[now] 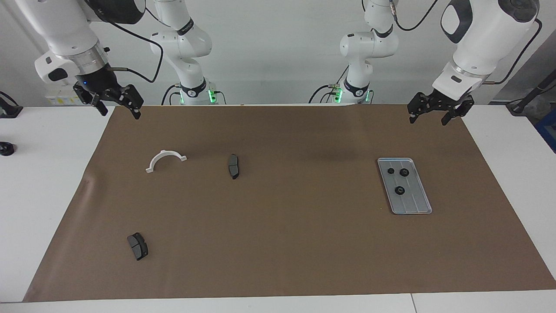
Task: Place bearing gear from tray to pile
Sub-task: 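Move the left gripper over the metal tray of black gears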
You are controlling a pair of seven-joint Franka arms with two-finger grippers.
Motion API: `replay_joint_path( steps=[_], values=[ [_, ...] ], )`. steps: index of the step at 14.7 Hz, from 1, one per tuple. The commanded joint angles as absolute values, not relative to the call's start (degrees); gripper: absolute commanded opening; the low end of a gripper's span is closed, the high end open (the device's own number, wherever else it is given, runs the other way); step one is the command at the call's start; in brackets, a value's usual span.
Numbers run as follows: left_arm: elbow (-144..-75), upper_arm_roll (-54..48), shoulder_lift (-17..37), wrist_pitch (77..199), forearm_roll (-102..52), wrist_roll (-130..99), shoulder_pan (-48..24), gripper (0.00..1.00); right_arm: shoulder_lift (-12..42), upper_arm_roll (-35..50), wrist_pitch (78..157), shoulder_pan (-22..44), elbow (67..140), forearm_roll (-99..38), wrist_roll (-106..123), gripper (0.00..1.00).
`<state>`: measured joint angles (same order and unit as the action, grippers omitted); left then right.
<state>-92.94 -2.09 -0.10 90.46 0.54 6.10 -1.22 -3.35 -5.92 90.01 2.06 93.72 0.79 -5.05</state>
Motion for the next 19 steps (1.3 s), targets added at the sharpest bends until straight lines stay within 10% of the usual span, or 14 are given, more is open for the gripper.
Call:
replay_joint_path(
  steps=[1, 7, 19],
  values=[
    [-95.4, -2.1, -1.8, 92.1, 0.4, 5.8, -1.0, 1.0, -4.4, -6.0, 89.6, 2.1, 94.5, 0.6, -4.3, 1.0],
    [-96.6, -2.1, -2.3, 93.3, 0.4, 5.5, -0.6, 1.0, -4.4, -6.0, 89.6, 2.1, 94.5, 0.5, -4.3, 1.0],
    [-123.4, -1.8, -7.7, 122.7, 0.4, 6.0, 1.4, 1.0, -4.4, -6.0, 89.6, 2.1, 94.5, 0.5, -4.3, 1.0]
  ],
)
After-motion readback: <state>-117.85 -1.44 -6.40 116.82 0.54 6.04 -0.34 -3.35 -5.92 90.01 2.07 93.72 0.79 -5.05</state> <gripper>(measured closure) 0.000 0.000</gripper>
